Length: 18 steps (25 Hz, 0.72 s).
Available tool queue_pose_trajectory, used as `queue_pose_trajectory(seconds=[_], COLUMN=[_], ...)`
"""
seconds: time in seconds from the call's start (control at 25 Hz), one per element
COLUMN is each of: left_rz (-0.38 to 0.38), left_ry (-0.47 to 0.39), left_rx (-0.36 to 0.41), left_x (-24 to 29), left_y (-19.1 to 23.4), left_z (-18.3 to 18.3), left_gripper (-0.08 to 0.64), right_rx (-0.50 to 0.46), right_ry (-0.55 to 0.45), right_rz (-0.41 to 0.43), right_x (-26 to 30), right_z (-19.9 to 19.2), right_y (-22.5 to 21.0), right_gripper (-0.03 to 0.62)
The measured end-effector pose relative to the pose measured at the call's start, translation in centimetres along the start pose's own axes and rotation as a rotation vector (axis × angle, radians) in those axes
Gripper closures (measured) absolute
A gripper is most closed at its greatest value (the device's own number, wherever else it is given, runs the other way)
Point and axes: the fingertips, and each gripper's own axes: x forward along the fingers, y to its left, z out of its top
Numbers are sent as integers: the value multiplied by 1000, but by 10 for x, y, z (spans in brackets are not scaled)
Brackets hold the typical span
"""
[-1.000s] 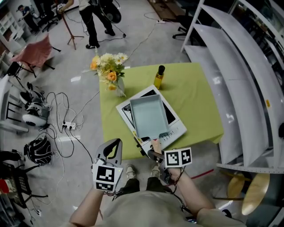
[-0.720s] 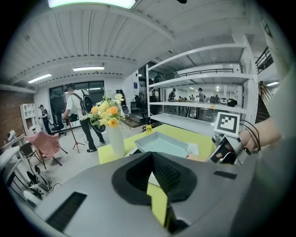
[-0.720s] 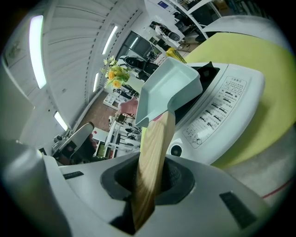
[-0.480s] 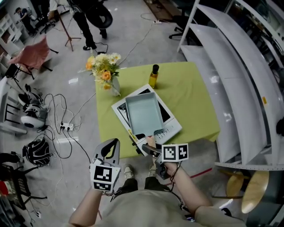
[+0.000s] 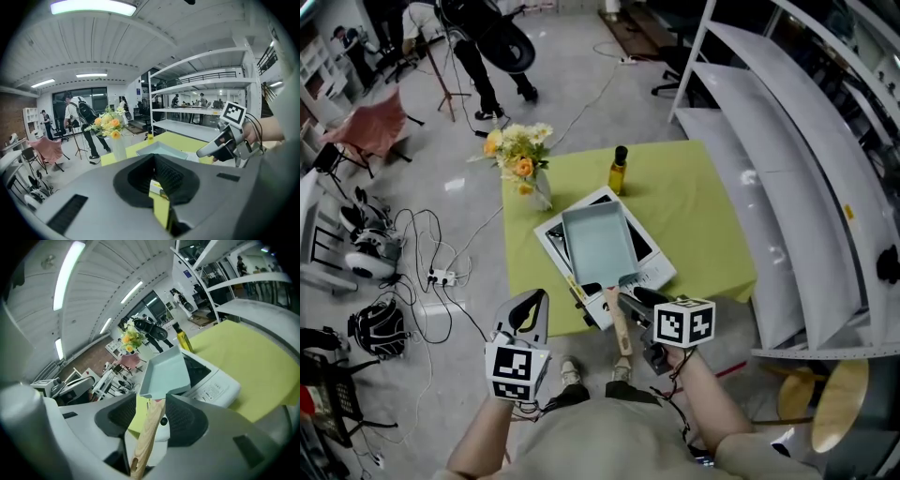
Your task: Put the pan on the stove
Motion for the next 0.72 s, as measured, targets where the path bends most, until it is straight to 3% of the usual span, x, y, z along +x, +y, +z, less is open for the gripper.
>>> queue_pose_trajectory(seconds=[0.2, 0.72], left_rz=[-1, 49], left_ry=[-42, -229], left_rx=[18, 69], left_x=[-14, -60], left_y=[-3, -5], left_z=[25, 95], left_gripper=[554, 554], right_rx=[-114, -387], right_ry=[-105, -318], right_rz=[17, 29], right_x=[-33, -112], right_z=[33, 86], right_y=[30, 114], right_gripper=[494, 577])
